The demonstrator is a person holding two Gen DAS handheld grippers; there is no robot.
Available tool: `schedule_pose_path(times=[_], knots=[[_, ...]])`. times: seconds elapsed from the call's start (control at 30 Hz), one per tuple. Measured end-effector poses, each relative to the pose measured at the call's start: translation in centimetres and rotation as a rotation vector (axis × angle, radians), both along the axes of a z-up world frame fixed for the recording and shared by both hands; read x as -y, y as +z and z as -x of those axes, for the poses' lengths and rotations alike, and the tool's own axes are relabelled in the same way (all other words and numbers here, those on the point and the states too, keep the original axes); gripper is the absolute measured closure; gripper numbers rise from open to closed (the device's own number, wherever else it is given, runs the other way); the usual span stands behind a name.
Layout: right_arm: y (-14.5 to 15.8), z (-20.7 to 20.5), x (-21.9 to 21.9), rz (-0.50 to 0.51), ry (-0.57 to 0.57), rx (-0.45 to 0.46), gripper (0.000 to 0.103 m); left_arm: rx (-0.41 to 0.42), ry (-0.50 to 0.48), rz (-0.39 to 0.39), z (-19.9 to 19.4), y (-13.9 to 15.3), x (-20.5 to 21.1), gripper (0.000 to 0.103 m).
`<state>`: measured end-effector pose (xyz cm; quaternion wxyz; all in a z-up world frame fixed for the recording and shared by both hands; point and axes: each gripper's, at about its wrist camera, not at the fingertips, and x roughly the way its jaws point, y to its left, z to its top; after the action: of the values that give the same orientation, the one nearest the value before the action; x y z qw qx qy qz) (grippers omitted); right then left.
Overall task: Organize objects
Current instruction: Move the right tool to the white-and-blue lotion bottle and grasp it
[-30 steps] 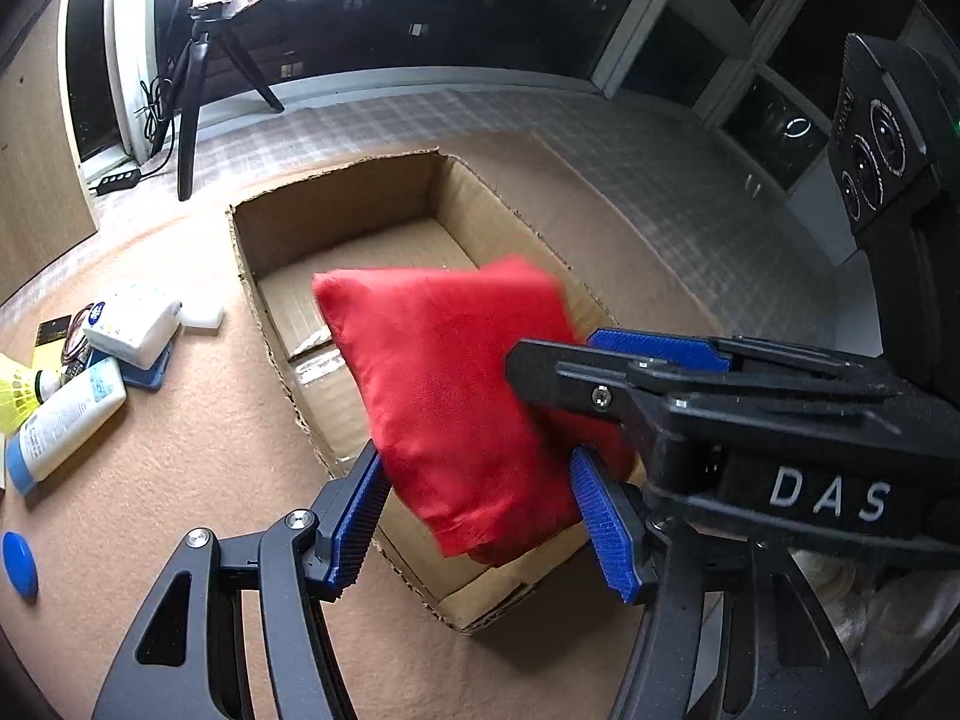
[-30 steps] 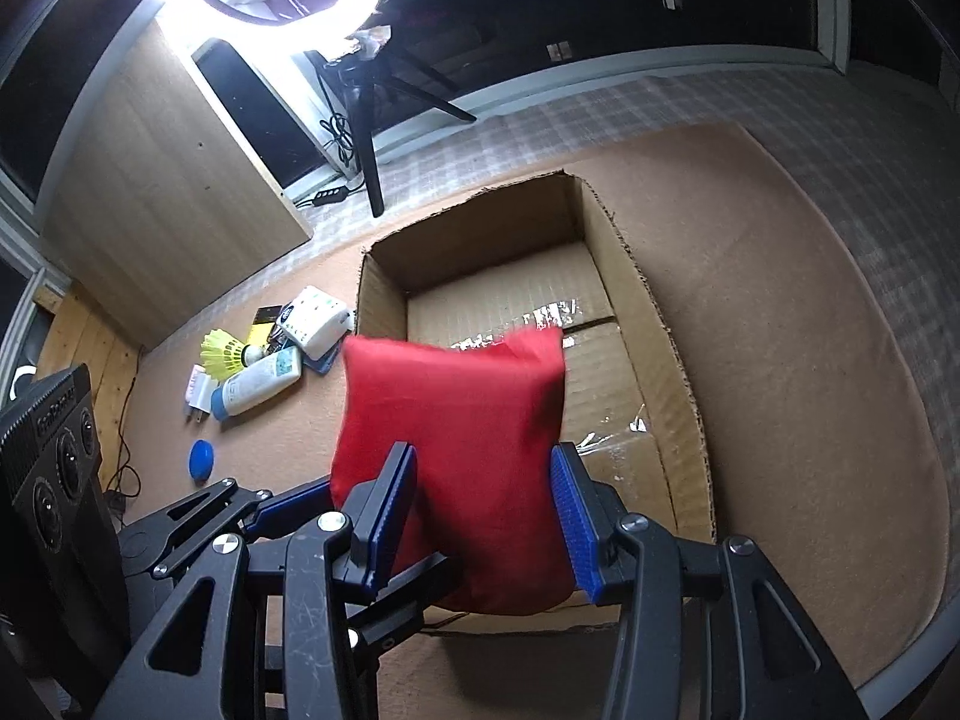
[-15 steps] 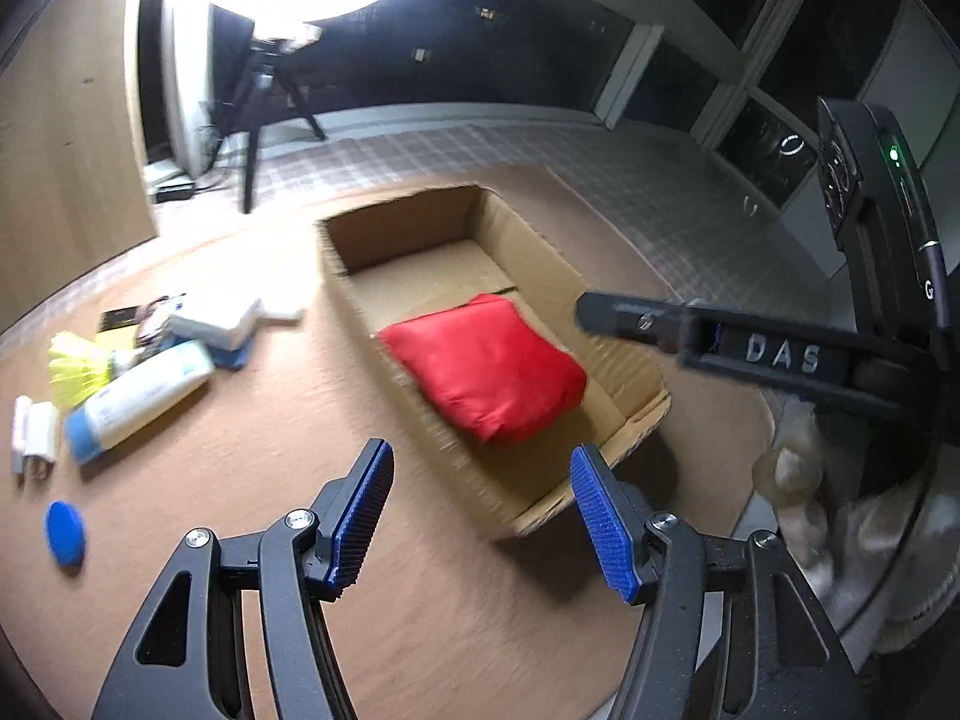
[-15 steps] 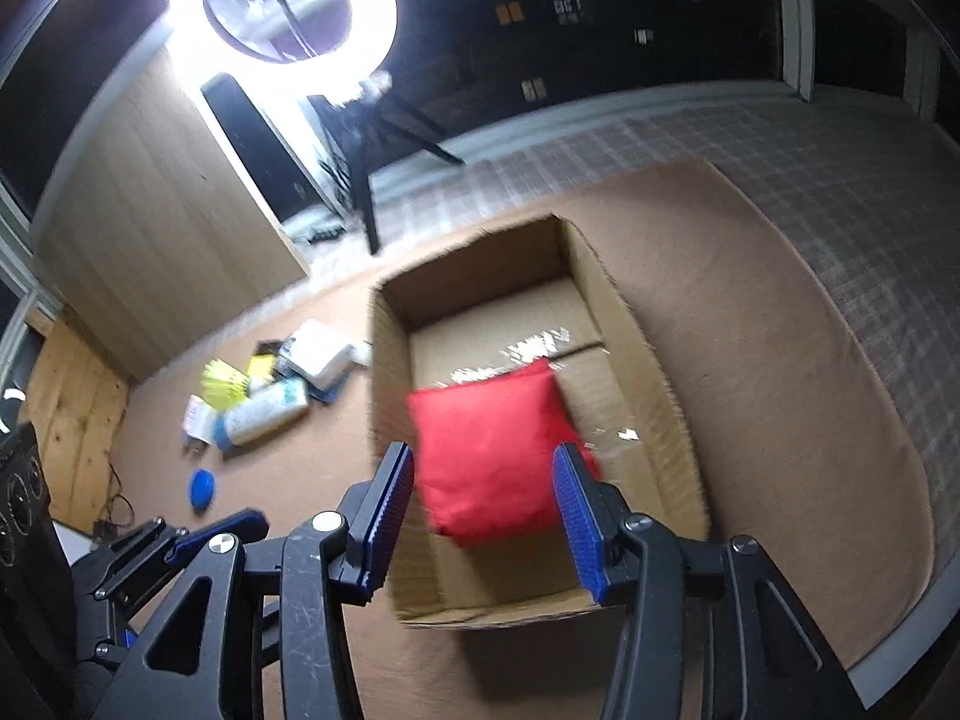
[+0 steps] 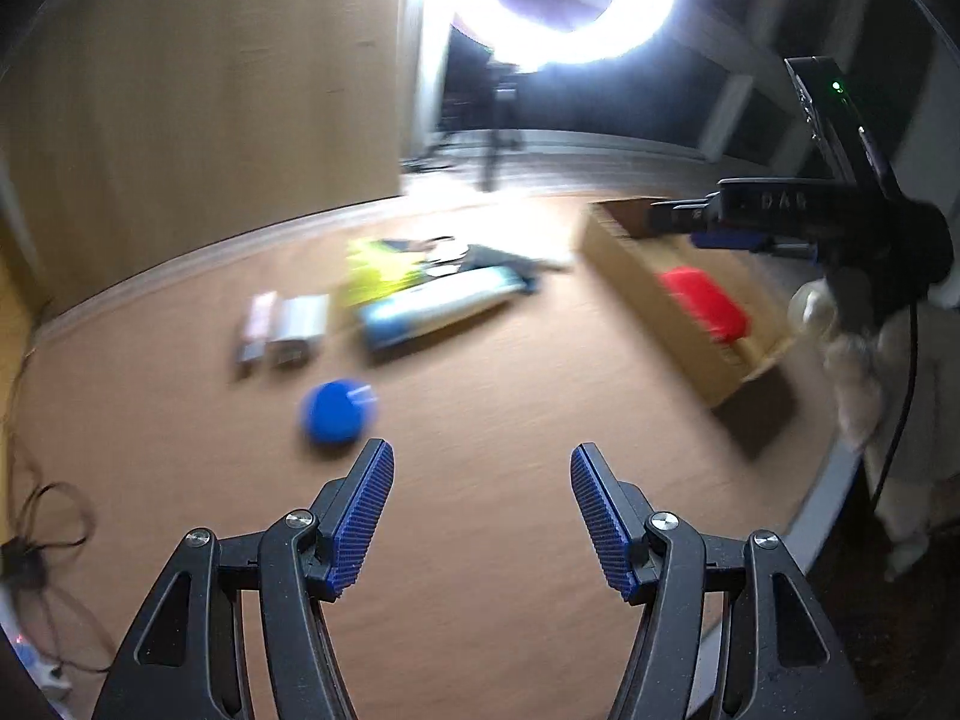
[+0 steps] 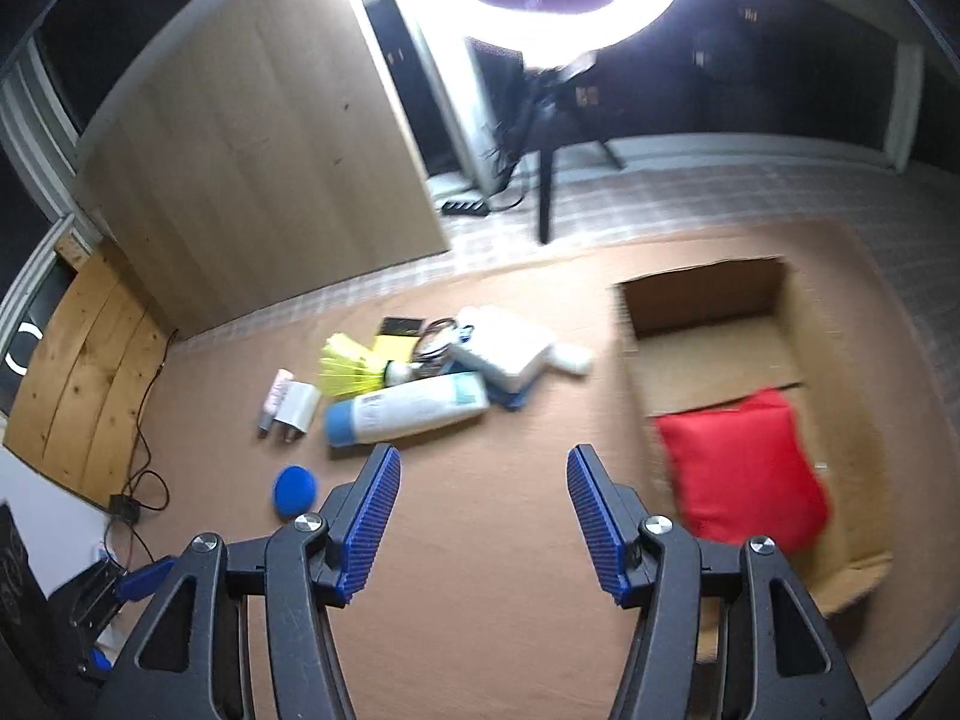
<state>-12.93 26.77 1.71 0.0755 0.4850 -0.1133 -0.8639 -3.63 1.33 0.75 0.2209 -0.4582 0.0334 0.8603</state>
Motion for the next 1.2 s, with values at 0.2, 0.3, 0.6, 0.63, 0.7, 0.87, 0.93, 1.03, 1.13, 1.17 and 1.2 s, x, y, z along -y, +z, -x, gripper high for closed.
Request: schedule_pose_path(times=[0.2,0.3,0.6,0.63,0.7,0.87,0.93,1.03,1.13,1.17,1.2], knots=[[-3.6,6.1,5.5,-0.043,0.119,0.094,0.049,0.012,0.2,-0.013,0.3,-0.9,7.9,0.038],[-5.9,9.2,7.4,-0.045,0.167,0.156,0.053,0.024,0.278,-0.026,-0.1,-1.3,9.9,0.038],[-10.1,14.5,10.6,-0.096,0.274,0.255,0.059,0.058,0.4,-0.03,0.3,-2.8,11.0,0.038],[-10.5,14.9,10.8,-0.091,0.279,0.27,0.059,0.062,0.404,-0.029,0.8,-3.1,10.5,0.038],[-11.1,15.2,11.1,-0.092,0.291,0.286,0.059,0.067,0.405,-0.026,1.2,-3.3,10.1,0.038],[-12.0,15.1,10.6,-0.048,0.287,0.314,0.059,0.078,0.382,-0.024,2.5,-3.6,8.7,0.038],[-12.0,14.7,10.2,-0.017,0.289,0.326,0.059,0.082,0.371,-0.026,2.9,-3.8,8.2,0.038],[-11.8,13.2,10.0,0.012,0.314,0.331,0.059,0.092,0.356,-0.026,3.4,-4.2,7.5,0.038],[-12.0,11.4,10.3,0.009,0.353,0.333,0.059,0.103,0.344,-0.026,3.8,-4.8,7.0,0.038],[-12.0,11.1,10.7,0.0,0.365,0.333,0.062,0.108,0.341,-0.025,3.9,-5.1,6.9,0.038],[-12.0,10.5,11.0,-0.009,0.375,0.326,0.062,0.113,0.34,-0.023,3.9,-5.3,6.8,0.038]])
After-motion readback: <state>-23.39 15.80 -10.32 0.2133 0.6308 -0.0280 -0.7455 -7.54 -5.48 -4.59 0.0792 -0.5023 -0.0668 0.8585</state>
